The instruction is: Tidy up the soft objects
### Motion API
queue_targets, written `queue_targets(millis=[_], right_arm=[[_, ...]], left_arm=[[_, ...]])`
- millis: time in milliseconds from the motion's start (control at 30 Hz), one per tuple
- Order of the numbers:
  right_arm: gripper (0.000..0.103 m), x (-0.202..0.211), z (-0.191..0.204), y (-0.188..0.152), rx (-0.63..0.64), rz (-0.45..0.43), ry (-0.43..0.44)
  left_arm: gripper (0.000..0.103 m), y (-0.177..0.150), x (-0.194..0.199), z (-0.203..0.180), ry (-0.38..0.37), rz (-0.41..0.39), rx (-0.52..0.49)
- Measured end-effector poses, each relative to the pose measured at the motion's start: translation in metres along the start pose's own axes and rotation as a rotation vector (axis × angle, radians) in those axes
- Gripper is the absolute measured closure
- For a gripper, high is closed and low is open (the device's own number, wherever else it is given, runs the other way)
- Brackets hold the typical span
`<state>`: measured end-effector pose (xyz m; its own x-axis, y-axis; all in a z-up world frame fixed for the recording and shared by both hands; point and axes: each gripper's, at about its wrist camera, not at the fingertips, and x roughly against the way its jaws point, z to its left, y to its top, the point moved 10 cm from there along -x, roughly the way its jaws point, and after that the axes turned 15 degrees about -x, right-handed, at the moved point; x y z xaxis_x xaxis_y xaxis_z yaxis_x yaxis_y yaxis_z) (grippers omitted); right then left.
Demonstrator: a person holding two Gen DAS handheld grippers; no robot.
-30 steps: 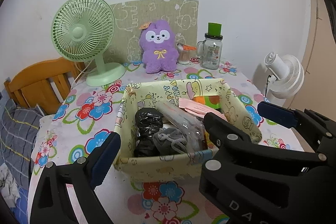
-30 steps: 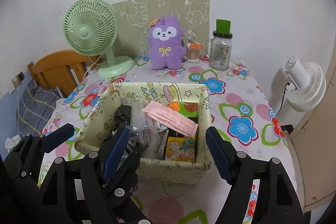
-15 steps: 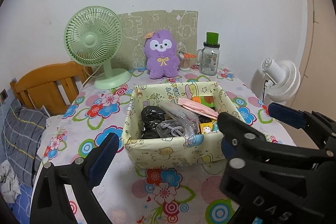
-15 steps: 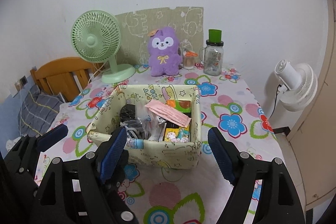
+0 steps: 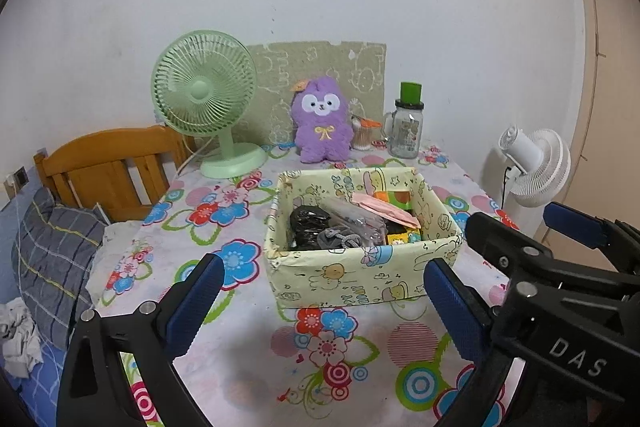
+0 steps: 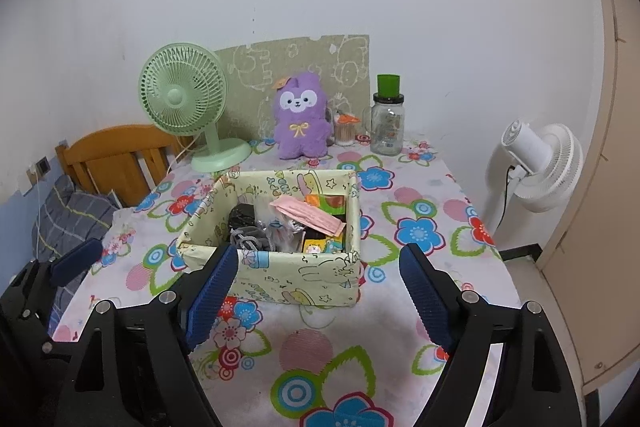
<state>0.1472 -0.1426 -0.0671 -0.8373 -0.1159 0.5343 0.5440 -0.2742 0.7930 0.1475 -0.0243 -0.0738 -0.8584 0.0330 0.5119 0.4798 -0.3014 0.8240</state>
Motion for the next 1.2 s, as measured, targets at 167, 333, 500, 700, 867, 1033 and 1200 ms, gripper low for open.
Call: queue_targets(millis=[167,333,500,700,867,1033,1200], right_arm=[[0.018,0.015,-0.003,0.000,-0.006,-0.021,0.000],[0.018,0.028,-0.010,0.001,-0.022,-0.046,-0.014],[0.018,0.039,-0.020,0.002,-0.032,-0.072,-0.036],[0.017,0.054,-0.033,0.005,-0.049,-0.112,-0.050],[0.011,0.066,-0.037,0.008,-0.060,-0.142,-0.046],[0.007,0.069,-0.035,0.009,-0.061,-0.156,-0.035],[0.007,0.066,-0.034,0.009,-0.065,-0.150,-0.022]], left_arm=[[0.000,0.000,0.013,0.007,0.017,-0.024,0.006],[0.000,-0.003,0.022,0.011,0.025,-0.036,0.012],[0.000,-0.004,0.033,0.014,0.029,-0.057,0.017],[0.000,-0.003,0.046,0.018,0.037,-0.086,0.022],[0.000,0.001,0.055,0.020,0.039,-0.105,0.024],[0.000,0.005,0.061,0.019,0.028,-0.124,0.027],[0.000,0.005,0.059,0.020,0.021,-0.121,0.039]])
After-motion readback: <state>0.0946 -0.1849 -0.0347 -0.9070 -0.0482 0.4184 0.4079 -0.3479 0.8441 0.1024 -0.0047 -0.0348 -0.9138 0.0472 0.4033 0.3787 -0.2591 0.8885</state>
